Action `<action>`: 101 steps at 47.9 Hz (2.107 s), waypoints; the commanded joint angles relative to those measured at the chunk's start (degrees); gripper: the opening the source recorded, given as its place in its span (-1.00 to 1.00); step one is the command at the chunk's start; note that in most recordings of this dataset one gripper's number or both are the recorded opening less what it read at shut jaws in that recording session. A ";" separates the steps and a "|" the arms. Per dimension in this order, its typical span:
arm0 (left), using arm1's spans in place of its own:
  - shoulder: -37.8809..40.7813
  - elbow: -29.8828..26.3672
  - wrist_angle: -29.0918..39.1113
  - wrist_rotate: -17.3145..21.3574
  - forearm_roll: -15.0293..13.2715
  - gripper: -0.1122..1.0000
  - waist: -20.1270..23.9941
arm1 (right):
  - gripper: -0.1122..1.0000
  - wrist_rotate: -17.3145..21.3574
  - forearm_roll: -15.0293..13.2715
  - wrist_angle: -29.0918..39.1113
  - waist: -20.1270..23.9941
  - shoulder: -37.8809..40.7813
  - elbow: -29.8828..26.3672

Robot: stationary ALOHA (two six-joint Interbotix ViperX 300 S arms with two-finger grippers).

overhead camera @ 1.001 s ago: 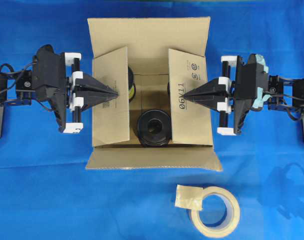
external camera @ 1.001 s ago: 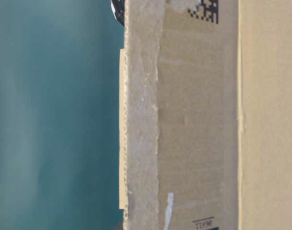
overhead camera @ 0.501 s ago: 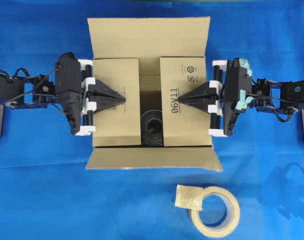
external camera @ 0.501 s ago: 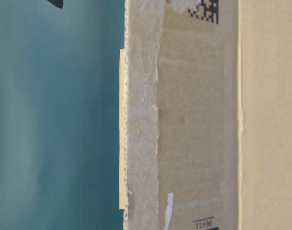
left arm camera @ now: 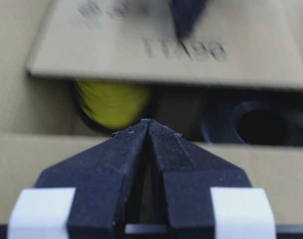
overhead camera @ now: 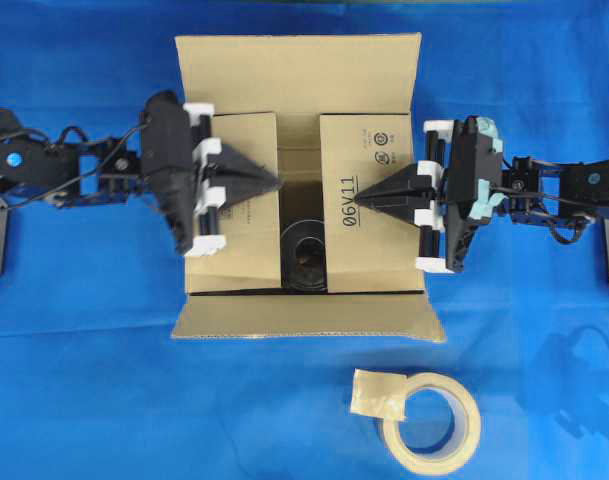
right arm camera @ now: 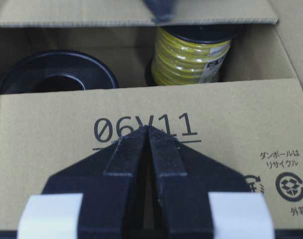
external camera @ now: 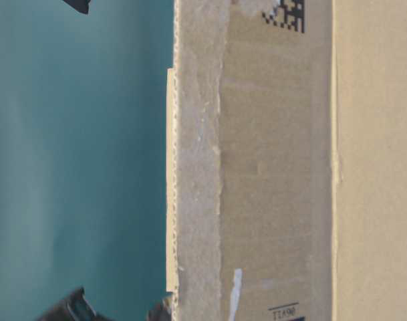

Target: Close the cardboard box.

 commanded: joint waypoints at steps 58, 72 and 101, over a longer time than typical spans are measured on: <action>13.89 -14.06 -2.72 4.57 0.00 -0.80 8.35 | -0.80 0.09 0.18 -0.26 0.79 -0.18 -1.32; 13.97 -13.80 -2.72 4.48 0.00 -0.80 8.35 | -0.80 0.09 0.18 -0.09 0.97 -0.18 -1.32; 13.71 -13.45 -2.72 4.31 0.00 -0.80 8.35 | -0.80 0.09 0.18 10.37 8.00 -19.34 -1.23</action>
